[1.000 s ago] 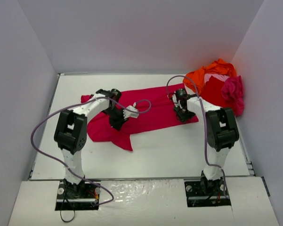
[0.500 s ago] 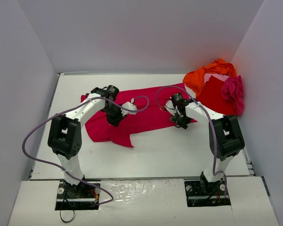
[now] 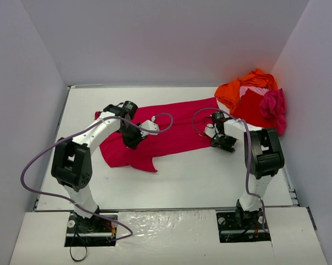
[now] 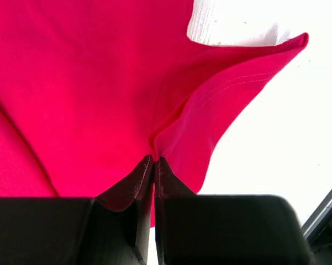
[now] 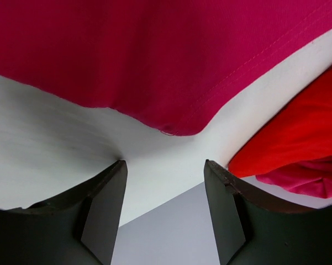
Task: Fold and stack the t-shirts
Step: Grap the side of the flattened tshirt closest away from the robot with both arms
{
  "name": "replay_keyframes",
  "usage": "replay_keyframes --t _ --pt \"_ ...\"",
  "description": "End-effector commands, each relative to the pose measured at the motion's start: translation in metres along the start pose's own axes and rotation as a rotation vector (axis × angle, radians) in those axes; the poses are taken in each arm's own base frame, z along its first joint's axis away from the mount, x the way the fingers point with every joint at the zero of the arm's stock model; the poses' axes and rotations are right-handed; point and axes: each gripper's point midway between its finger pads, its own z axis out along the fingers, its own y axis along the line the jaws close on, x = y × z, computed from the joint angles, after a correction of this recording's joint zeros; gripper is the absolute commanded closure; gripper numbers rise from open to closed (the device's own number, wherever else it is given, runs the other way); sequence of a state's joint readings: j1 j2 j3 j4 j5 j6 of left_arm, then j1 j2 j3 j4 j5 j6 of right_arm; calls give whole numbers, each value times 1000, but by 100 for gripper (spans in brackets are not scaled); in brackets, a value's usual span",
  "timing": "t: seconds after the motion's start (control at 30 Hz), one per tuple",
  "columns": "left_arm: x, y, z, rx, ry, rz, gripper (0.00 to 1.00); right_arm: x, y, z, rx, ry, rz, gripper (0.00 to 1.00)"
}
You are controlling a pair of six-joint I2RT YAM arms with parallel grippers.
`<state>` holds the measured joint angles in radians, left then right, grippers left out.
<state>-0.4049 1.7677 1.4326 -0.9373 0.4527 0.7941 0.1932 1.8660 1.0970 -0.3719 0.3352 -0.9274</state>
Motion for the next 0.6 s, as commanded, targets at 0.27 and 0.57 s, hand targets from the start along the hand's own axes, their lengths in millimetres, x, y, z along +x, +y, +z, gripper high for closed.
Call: replay_keyframes --t 0.27,0.57 --pt "-13 5 -25 -81 -41 15 100 -16 -2 1 14 -31 -86 46" --pt "-13 9 -28 -96 -29 12 100 -28 20 -4 -7 -59 -166 48"
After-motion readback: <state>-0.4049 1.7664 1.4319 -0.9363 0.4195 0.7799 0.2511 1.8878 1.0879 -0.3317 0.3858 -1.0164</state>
